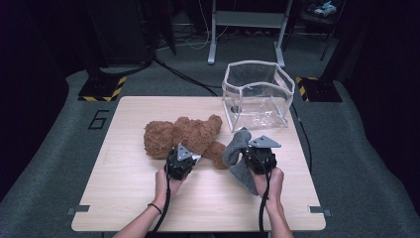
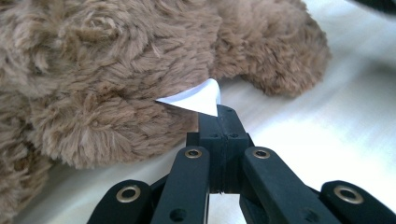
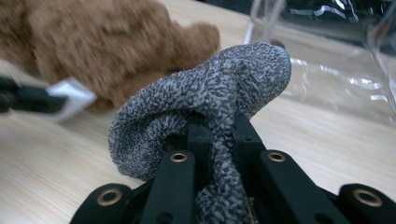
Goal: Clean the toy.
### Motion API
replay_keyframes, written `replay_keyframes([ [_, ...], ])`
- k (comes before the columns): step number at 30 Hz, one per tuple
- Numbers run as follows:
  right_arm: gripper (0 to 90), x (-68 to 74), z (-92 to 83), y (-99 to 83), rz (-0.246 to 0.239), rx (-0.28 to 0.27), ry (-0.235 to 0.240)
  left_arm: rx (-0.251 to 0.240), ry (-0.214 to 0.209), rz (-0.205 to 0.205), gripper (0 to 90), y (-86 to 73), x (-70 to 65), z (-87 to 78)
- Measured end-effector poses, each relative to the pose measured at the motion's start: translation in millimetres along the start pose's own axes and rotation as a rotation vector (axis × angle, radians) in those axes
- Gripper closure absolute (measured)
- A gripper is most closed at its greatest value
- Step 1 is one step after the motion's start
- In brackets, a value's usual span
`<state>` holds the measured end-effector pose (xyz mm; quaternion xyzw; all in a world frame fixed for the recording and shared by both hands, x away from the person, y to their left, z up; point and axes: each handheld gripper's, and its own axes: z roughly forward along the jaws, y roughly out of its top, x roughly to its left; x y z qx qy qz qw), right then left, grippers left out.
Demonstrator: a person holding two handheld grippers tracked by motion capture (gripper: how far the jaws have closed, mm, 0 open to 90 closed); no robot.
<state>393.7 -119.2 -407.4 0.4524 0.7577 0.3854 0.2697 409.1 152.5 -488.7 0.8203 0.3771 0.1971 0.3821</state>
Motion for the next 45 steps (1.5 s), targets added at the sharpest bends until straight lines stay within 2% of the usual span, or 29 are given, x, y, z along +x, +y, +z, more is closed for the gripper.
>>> replay_keyframes([
  [6, 81.7, 23.0, -5.6, 38.9, -0.053, -0.052, 0.08, 0.001, -0.036, 0.007, 90.0, -10.6, -10.7, -4.2],
  [7, 81.7, 30.6, -4.3, 49.8, -0.071, -0.06, 0.11, 0.001, -0.038, 0.009, 90.0, -11.9, -12.1, -4.3],
  [11, 81.7, 59.0, 4.3, 81.4, -0.143, -0.068, 0.173, -0.01, -0.053, -0.002, 90.0, -16.2, -18.4, -6.0],
  [12, 81.7, 69.0, 9.4, 90.4, -0.18, -0.061, 0.186, -0.009, -0.061, 0.003, 90.0, -17.0, -18.9, -7.3],
  [14, 81.7, 82.3, 18.9, 101.0, -0.208, -0.058, 0.221, -0.011, -0.07, 0.01, 90.0, -18.3, -20.6, -8.4],
  [15, 81.7, 93.1, 25.2, 106.6, -0.225, -0.045, 0.236, -0.024, -0.079, -0.001, 90.0, -19.2, -21.7, -8.5],
  [16, 81.7, 99.0, 29.2, 109.5, -0.234, -0.037, 0.25, -0.007, -0.084, 0.011, 90.0, -20.1, -21.7, -10.3],
  [18, 81.8, 115.7, 42.1, 116.1, -0.264, -0.031, 0.288, -0.04, -0.092, -0.032, 90.0, -22.5, -25.2, -9.0],
  [19, 81.7, 120.9, 46.5, 117.9, -0.271, -0.022, 0.294, -0.03, -0.101, -0.017, 90.0, -23.6, -25.2, -9.5],
  [20, 81.7, 128.2, 53.2, 120.3, -0.258, -0.004, 0.322, -0.025, -0.129, -0.072, 90.0, -25.6, -29.5, -10.0],
  [21, 81.7, 133.2, 58.5, 122.0, -0.265, 0.006, 0.34, -0.018, -0.136, -0.064, 90.0, -26.3, -28.8, -10.6],
  [22, 81.7, 136.8, 62.4, 122.9, -0.274, 0.01, 0.343, 0.0, -0.131, -0.053, 90.0, -27.8, -27.9, -13.1],
  [23, 81.7, 141.7, 68.8, 124.3, -0.273, 0.022, 0.369, -0.025, -0.119, -0.102, 90.0, -29.3, -31.5, -13.9],
  [24, 81.7, 144.6, 73.8, 125.2, -0.287, 0.024, 0.401, -0.02, -0.108, -0.109, 90.0, -30.4, -32.1, -15.6],
  [25, 81.7, 147.7, 77.5, 125.5, -0.304, 0.023, 0.405, -0.029, -0.125, -0.077, 90.0, -31.0, -30.5, -15.6],
  [27, 81.7, 158.3, 86.1, 125.7, -0.332, 0.059, 0.419, -0.033, -0.158, -0.068, 90.0, -32.9, -30.5, -16.5],
  [29, 81.7, 169.5, 93.7, 124.3, -0.345, 0.091, 0.426, -0.038, -0.162, -0.082, 90.0, -35.2, -32.7, -17.9],
  [30, 81.7, 173.7, 99.6, 123.2, -0.369, 0.107, 0.435, -0.046, -0.161, -0.096, 90.0, -36.1, -34.0, -18.4],
  [31, 81.8, 176.8, 102.5, 121.8, -0.378, 0.114, 0.424, -0.036, -0.192, -0.046, 90.0, -36.9, -30.1, -18.5],
  [32, 81.9, 181.0, 108.0, 119.3, -0.399, 0.137, 0.41, -0.042, -0.185, -0.04, 90.0, -37.4, -29.7, -18.9],
  [34, 82.0, 182.4, 111.9, 116.6, -0.424, 0.156, 0.383, -0.039, -0.191, -0.041, 90.0, -39.3, -28.6, -20.4],
  [37, 82.3, 179.0, 113.9, 114.9, -0.424, 0.166, 0.368, -0.032, -0.198, -0.062, 90.0, -42.5, -28.4, -21.9],
  [38, 82.4, 177.5, 114.1, 114.2, -0.433, 0.176, 0.347, -0.041, -0.191, -0.056, 90.0, -43.0, -27.5, -21.9],
  [39, 82.4, 175.1, 114.5, 113.1, -0.432, 0.171, 0.344, -0.041, -0.172, -0.098, 90.0, -44.1, -30.1, -22.7],
  [40, 82.5, 173.1, 113.9, 112.9, -0.433, 0.185, 0.34, -0.031, -0.193, -0.057, 90.0, -44.3, -26.8, -22.7],
  [42, 82.5, 166.3, 113.5, 111.4, -0.441, 0.188, 0.316, -0.024, -0.192, -0.035, 90.0, -45.4, -24.8, -23.7],
  [43, 82.5, 160.2, 113.4, 110.7, -0.438, 0.196, 0.308, -0.026, -0.193, -0.055, 90.0, -46.3, -25.8, -23.5],
  [44, 82.5, 155.0, 113.1, 109.9, -0.436, 0.199, 0.297, -0.03, -0.197, -0.054, 90.0, -46.6, -25.2, -23.4],
  [45, 82.5, 151.4, 112.7, 108.8, -0.418, 0.201, 0.294, -0.032, -0.181, -0.051, 90.0, -46.9, -25.2, -24.2],
])
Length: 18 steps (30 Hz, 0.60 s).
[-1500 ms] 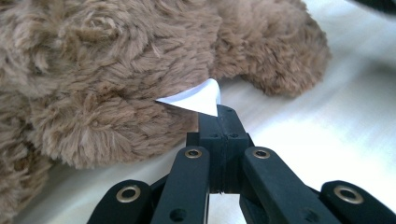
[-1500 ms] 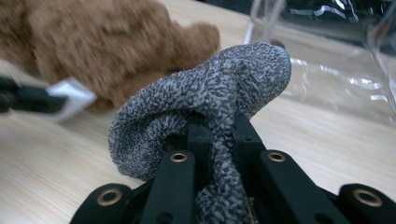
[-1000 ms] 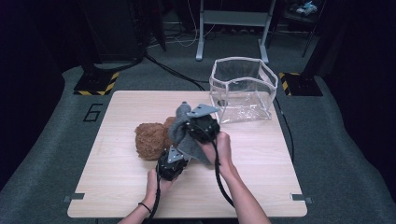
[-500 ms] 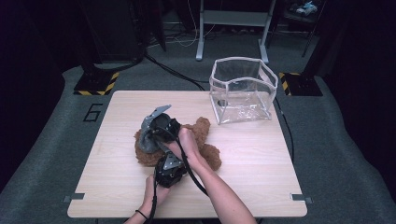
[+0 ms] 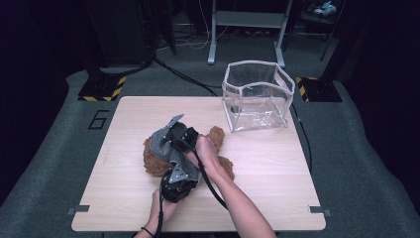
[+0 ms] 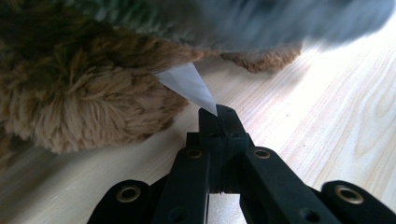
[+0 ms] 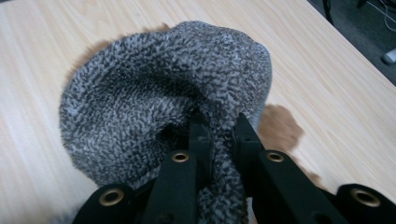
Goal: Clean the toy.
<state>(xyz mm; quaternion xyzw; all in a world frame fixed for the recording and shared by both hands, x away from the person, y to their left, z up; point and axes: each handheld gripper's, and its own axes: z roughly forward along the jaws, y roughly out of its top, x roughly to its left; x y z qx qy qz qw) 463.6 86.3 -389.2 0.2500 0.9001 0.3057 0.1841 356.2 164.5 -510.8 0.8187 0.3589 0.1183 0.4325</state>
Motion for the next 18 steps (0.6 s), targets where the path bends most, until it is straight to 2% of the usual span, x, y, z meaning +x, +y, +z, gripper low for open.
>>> replay_keyframes([
  [5, 82.6, -24.2, -7.7, -15.8, 0.045, 0.018, -0.024, -0.001, -0.008, -0.007, 90.0, -3.1, -0.7, -0.8],
  [6, 82.6, -26.7, -8.5, -17.8, 0.068, 0.022, -0.03, -0.002, -0.011, -0.01, 90.0, -4.1, -0.6, -1.5],
  [7, 82.6, -32.8, -9.4, -22.4, 0.07, 0.023, -0.033, -0.001, -0.009, -0.016, 90.0, -4.7, -0.7, -2.2],
  [8, 82.6, -35.1, -10.3, -25.1, 0.092, 0.031, -0.035, 0.006, -0.012, -0.002, 90.0, -4.8, 1.0, -3.4],
  [9, 82.6, -40.7, -10.1, -28.9, 0.097, 0.03, -0.047, 0.003, -0.008, -0.013, 90.0, -6.1, 1.3, -3.3],
  [10, 82.6, -47.3, -10.7, -33.5, 0.121, 0.033, -0.049, 0.003, -0.007, -0.026, 90.0, -6.7, 1.0, -3.2],
  [11, 82.6, -51.3, -10.8, -36.4, 0.132, 0.027, -0.052, 0.005, -0.006, -0.014, 90.0, -7.0, 2.2, -3.7],
  [15, 82.6, -71.4, -14.0, -49.9, 0.184, 0.047, -0.071, 0.004, -0.004, -0.021, 90.0, -9.5, 3.7, -3.9],
  [17, 82.6, -81.8, -14.1, -57.0, 0.198, 0.048, -0.079, 0.01, -0.011, -0.016, 90.0, -10.7, 5.0, -5.0],
  [18, 82.6, -86.6, -13.1, -61.0, 0.201, 0.042, -0.091, 0.003, -0.007, -0.026, 90.0, -11.7, 4.5, -4.6],
])
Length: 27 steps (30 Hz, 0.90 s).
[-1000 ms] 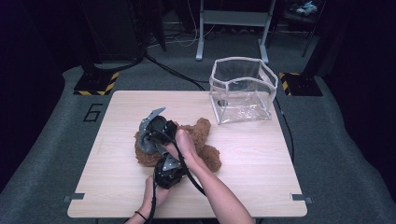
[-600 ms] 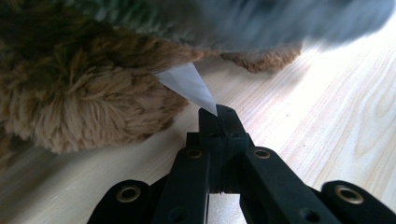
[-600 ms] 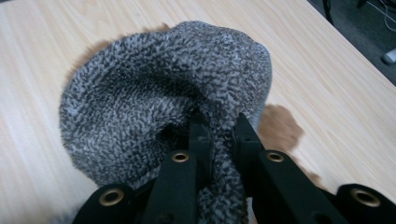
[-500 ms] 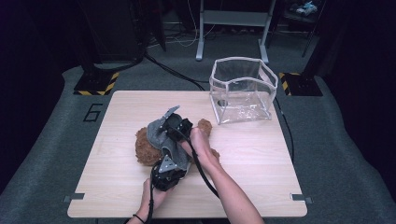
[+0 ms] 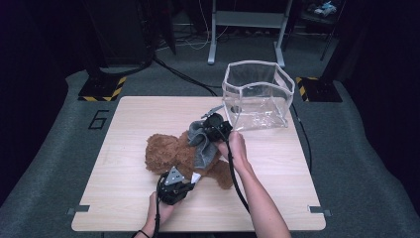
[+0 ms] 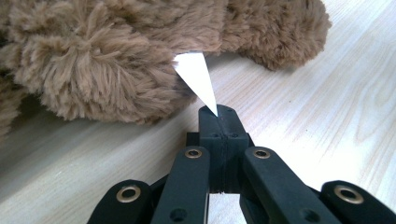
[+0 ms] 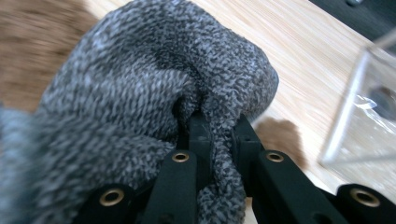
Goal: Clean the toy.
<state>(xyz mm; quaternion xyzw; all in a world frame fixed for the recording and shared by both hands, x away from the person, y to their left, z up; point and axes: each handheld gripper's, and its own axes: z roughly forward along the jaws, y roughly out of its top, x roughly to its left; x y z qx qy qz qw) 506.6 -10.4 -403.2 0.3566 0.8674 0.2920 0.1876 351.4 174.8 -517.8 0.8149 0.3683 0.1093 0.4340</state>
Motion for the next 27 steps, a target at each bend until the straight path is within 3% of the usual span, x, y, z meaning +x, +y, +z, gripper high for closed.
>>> replay_keyframes([
  [5, 82.6, -21.0, 8.2, -12.7, 0.071, 0.038, -0.029, 0.005, -0.004, -0.007, 90.0, -1.2, 3.2, -1.4],
  [8, 82.6, -30.2, 12.3, -23.0, 0.073, 0.059, -0.063, 0.005, -0.001, -0.012, 90.0, -1.6, 4.6, -2.6],
  [12, 82.6, -40.3, 12.1, -39.2, 0.125, 0.108, -0.109, 0.001, 0.008, -0.026, 90.0, -3.1, 6.8, -2.8],
  [15, 82.6, -42.1, 5.2, -44.1, 0.113, 0.109, -0.146, 0.003, 0.017, -0.013, 90.0, -2.7, 8.3, -2.3],
  [18, 82.6, -40.8, -9.2, -40.2, 0.072, 0.069, -0.192, 0.002, 0.022, -0.02, 90.0, -3.1, 8.3, -1.4],
  [21, 82.6, -40.0, -19.7, -37.3, 0.075, 0.035, -0.216, 0.001, 0.019, -0.022, 90.0, -3.1, 8.7, -1.8],
  [23, 82.5, -47.3, -15.8, -41.3, 0.079, 0.061, -0.224, 0.003, 0.018, -0.018, 90.0, -2.8, 9.1, -2.7],
  [27, 82.5, -61.5, -5.2, -57.9, 0.154, 0.099, -0.218, 0.001, 0.015, -0.026, 90.0, -3.0, 10.8, -3.4],
])
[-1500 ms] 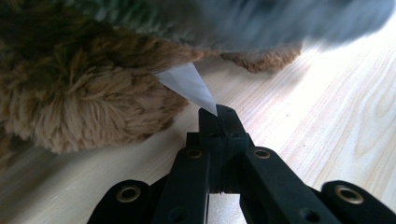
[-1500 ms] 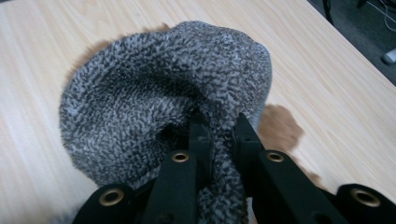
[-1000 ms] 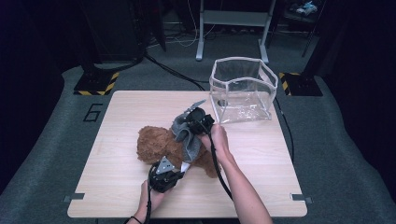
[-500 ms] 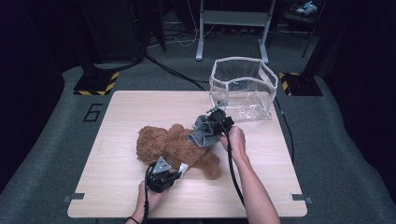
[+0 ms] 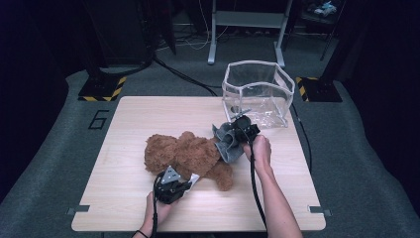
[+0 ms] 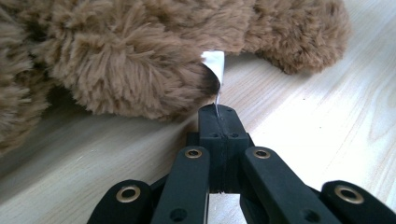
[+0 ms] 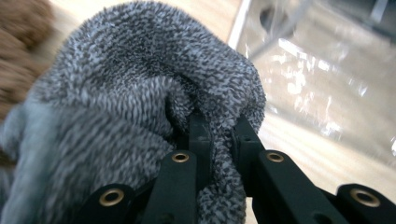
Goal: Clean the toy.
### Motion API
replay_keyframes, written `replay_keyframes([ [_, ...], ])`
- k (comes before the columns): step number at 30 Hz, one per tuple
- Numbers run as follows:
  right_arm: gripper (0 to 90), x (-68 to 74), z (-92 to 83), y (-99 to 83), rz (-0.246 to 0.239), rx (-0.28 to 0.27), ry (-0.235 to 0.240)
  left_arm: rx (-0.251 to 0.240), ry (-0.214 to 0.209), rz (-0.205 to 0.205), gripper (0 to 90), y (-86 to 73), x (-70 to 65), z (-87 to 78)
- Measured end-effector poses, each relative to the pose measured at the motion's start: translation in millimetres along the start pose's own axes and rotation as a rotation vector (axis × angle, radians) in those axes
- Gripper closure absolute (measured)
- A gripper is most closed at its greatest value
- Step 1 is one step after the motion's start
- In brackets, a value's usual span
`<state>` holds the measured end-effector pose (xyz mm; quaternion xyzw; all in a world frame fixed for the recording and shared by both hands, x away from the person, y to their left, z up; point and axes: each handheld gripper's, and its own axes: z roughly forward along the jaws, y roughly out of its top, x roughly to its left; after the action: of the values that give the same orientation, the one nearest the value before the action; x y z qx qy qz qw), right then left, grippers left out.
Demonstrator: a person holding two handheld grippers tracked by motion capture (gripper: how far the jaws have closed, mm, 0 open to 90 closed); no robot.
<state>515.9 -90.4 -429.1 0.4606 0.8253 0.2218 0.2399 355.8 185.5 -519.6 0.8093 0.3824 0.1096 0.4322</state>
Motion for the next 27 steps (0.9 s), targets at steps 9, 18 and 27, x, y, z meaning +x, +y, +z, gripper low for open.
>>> replay_keyframes([
  [9, 82.4, 9.6, -39.7, 0.2, 0.012, -0.124, 0.114, -0.015, 0.043, -0.025, 90.0, 3.8, 4.3, 2.9],
  [18, 82.4, 79.3, -102.8, 45.3, -0.145, -0.315, 0.278, -0.009, 0.046, -0.029, 90.0, 7.6, 4.0, 6.8],
  [27, 82.3, 160.4, -81.1, 69.7, -0.298, -0.276, 0.419, -0.032, 0.03, -0.06, 89.7, 4.1, 3.4, 3.1],
])
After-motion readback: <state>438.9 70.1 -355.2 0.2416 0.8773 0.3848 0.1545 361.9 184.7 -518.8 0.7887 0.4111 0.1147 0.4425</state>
